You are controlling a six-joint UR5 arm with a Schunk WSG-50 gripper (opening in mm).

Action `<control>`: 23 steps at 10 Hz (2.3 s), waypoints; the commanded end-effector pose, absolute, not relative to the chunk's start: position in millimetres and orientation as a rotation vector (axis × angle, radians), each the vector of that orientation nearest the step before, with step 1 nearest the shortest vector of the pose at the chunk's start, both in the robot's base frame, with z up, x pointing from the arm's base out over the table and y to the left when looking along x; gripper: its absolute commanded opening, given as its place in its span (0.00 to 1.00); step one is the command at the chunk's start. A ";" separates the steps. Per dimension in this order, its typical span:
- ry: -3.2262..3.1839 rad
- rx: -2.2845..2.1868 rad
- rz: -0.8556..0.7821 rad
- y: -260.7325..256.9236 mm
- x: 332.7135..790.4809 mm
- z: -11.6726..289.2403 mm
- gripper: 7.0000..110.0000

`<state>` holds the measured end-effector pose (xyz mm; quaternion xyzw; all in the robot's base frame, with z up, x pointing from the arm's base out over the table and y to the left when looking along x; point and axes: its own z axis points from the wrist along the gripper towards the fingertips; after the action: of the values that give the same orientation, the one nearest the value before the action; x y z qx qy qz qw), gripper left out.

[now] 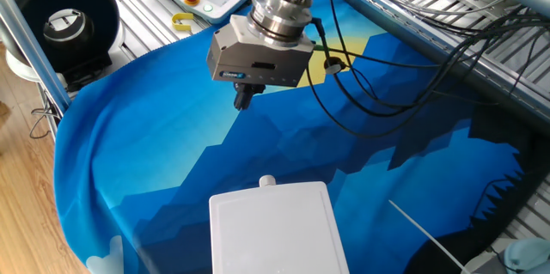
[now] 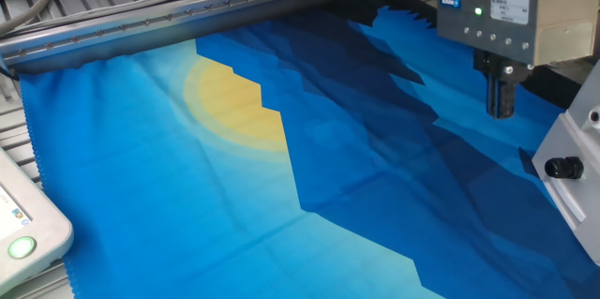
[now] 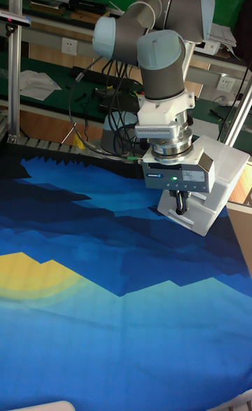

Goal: Grasp the handle and open the drawer

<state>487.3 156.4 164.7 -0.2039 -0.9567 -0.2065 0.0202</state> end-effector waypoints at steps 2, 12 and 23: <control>-2.976 -0.597 -0.697 156.9 488.6 168.2 0.00; -2.992 -0.578 -0.705 158.2 493.3 173.1 0.00; -3.024 -0.553 -0.713 157.4 499.0 173.2 0.00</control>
<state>503.5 168.8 177.3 -0.1875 -0.9497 -0.2506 -0.0094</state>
